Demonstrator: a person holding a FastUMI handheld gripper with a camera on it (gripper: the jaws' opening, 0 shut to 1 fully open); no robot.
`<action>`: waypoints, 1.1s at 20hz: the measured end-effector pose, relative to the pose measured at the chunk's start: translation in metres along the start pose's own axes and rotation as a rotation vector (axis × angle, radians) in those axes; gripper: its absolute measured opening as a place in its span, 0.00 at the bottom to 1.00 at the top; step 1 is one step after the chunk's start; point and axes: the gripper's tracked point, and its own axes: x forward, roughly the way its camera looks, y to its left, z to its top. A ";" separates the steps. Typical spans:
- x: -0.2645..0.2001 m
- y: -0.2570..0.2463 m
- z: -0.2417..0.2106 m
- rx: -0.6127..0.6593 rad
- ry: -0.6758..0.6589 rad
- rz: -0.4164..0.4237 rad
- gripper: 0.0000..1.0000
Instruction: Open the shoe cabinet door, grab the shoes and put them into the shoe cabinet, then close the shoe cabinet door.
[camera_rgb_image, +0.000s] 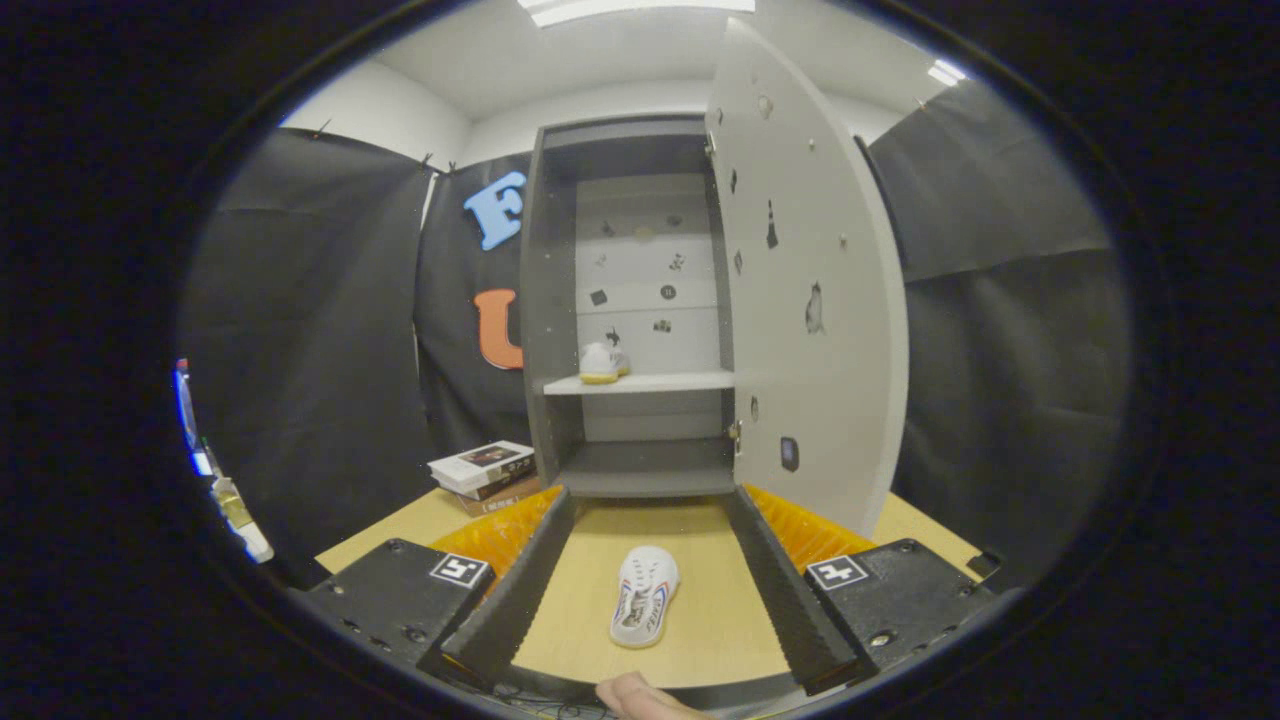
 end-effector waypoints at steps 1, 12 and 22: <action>0.008 0.005 -0.011 0.012 0.014 0.011 1.00; 0.048 0.015 -0.104 0.054 0.210 -0.049 0.93; 0.061 0.005 -0.135 0.032 0.341 -0.082 0.62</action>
